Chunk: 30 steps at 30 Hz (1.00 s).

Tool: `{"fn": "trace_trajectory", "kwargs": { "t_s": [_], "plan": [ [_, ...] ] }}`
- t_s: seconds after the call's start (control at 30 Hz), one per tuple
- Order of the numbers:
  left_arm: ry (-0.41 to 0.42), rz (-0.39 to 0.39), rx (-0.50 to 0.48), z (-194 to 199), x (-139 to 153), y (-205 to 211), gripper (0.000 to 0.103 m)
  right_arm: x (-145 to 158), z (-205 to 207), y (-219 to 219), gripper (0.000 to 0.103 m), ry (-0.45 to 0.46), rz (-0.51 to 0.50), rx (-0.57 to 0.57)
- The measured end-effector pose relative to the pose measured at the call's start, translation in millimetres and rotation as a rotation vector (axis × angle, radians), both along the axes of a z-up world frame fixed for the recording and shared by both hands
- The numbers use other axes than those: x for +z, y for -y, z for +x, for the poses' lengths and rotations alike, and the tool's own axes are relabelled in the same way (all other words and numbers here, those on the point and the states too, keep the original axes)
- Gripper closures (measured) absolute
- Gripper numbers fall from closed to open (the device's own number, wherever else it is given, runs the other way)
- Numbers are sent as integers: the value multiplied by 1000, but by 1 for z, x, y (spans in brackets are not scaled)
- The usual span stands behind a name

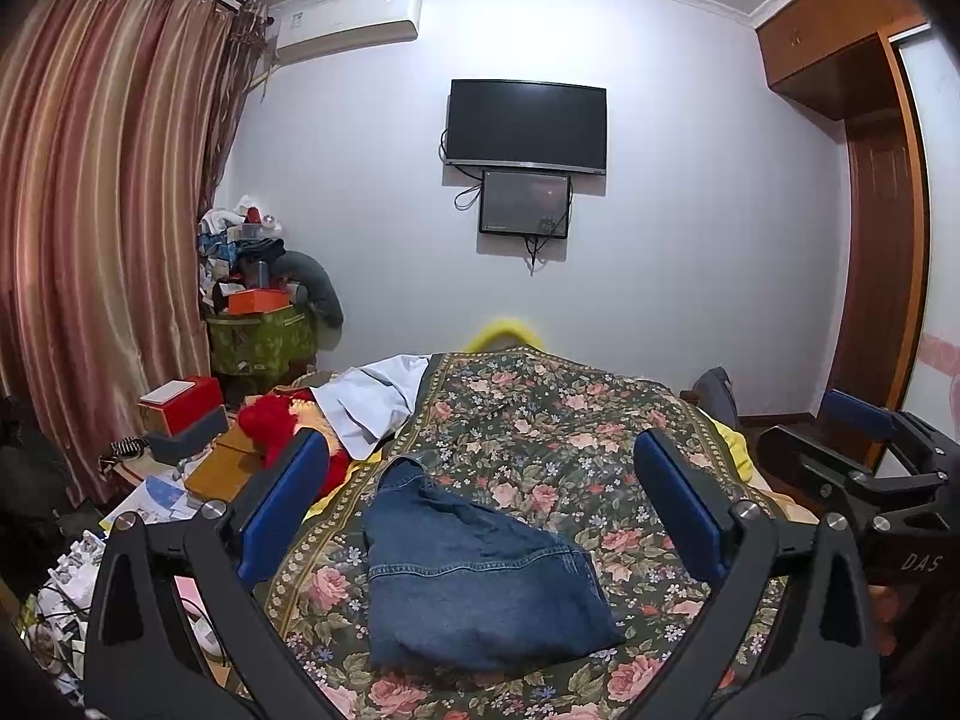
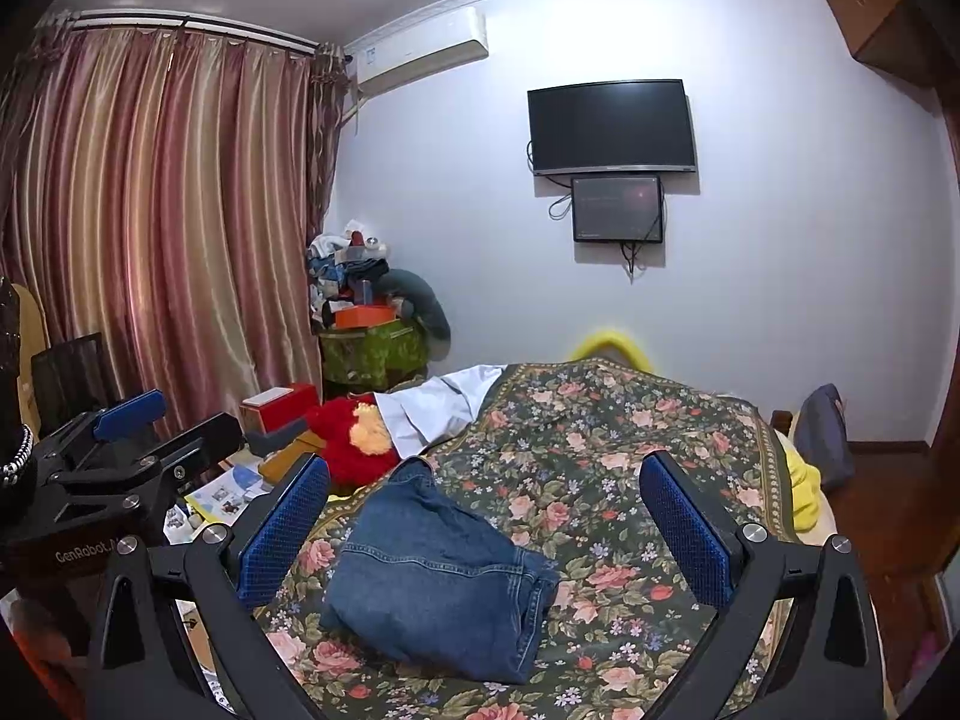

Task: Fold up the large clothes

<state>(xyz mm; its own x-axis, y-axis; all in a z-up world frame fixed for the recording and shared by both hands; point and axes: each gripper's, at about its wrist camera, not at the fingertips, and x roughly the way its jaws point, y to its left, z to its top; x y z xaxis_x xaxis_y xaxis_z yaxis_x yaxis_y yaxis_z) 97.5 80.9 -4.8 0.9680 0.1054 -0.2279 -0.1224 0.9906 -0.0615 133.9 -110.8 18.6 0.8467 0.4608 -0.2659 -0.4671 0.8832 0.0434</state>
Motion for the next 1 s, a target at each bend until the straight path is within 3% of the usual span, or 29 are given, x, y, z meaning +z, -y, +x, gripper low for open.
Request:
{"fn": "trace_trajectory", "kwargs": {
  "t_s": [1.0],
  "plan": [
    [-11,-11,-31,-2,-2,-5,0,3,-4,-2,0,-14,45,14]
  ]
}}
